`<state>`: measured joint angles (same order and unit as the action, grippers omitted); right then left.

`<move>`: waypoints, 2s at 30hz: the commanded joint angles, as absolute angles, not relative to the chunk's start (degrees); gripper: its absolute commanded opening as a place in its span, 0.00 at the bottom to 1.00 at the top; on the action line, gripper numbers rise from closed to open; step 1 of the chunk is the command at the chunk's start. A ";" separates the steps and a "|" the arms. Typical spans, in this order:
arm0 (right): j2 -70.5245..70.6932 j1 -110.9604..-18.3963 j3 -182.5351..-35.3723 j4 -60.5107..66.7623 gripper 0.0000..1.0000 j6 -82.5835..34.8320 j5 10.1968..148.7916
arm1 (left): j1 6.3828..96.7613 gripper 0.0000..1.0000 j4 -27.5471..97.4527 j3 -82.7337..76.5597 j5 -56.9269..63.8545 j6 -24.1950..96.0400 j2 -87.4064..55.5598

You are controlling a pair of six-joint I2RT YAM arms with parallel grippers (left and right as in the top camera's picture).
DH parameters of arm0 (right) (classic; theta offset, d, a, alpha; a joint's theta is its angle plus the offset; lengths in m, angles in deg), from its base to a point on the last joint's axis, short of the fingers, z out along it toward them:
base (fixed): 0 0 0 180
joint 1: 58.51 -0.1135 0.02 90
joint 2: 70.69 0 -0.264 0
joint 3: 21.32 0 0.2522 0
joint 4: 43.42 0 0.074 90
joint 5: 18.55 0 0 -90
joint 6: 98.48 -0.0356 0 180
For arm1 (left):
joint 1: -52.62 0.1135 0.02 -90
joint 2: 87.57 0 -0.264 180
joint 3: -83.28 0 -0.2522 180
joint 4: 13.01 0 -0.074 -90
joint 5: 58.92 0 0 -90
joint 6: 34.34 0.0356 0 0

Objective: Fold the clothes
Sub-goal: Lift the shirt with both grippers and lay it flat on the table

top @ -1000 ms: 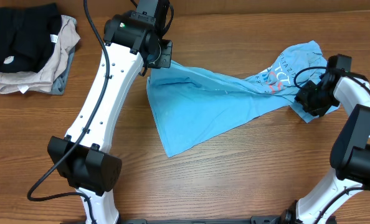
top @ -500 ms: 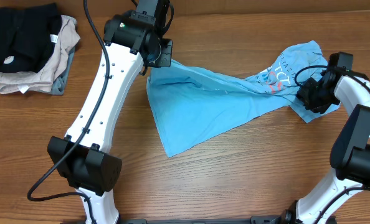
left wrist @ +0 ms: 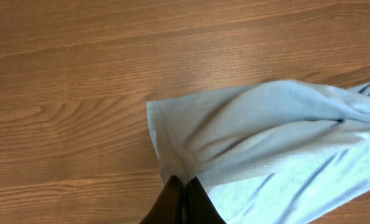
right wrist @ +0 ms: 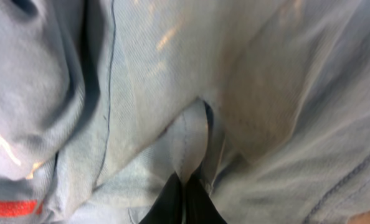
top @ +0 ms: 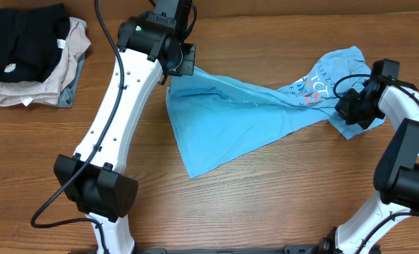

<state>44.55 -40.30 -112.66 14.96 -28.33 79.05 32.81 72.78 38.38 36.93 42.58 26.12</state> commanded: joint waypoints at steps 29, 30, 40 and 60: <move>0.10 -21.89 -155.67 47.42 0.04 -25.32 85.67 | 33.51 0.04 90.11 82.99 58.57 45.38 16.26; -1.02 -20.47 -157.31 48.14 0.04 -25.14 85.73 | 33.51 0.04 90.07 83.58 58.57 45.38 14.64; -6.61 -15.21 -180.94 57.17 0.04 -24.40 85.45 | 33.51 0.04 89.15 85.15 58.61 45.38 -3.26; 2.06 -15.42 -175.54 63.94 0.04 -11.59 94.19 | 33.77 0.04 91.79 78.77 70.50 41.22 9.33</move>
